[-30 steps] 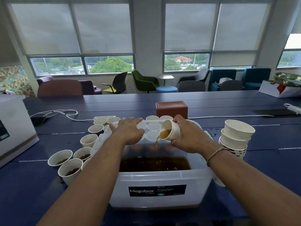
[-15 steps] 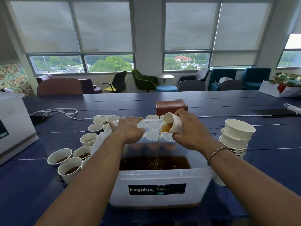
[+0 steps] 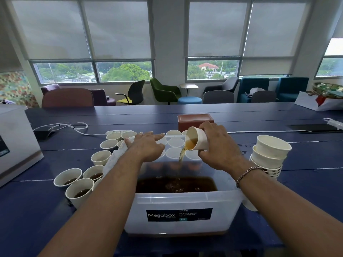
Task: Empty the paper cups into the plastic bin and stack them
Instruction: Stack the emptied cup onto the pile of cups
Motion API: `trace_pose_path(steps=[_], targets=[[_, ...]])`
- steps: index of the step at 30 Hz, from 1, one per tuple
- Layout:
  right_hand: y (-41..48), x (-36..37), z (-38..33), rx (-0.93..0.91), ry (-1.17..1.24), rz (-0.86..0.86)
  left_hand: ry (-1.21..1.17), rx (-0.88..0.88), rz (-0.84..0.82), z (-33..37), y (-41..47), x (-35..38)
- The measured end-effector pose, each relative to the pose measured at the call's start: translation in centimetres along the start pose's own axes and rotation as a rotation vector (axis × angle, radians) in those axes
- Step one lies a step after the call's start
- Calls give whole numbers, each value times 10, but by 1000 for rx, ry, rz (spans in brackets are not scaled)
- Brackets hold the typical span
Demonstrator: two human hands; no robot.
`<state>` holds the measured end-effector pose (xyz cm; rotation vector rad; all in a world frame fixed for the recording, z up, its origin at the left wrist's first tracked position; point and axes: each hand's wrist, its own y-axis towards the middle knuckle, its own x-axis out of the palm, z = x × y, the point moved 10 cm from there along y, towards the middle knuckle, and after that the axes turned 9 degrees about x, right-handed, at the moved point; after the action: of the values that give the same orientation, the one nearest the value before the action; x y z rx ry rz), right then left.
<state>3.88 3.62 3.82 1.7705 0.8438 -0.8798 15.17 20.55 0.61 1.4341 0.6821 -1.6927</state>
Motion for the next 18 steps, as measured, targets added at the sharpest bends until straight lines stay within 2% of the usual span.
trace_pose_path(steps=[18], targets=[[0, -1, -2, -27, -49, 34, 2, -2, -4, 0, 0, 2]])
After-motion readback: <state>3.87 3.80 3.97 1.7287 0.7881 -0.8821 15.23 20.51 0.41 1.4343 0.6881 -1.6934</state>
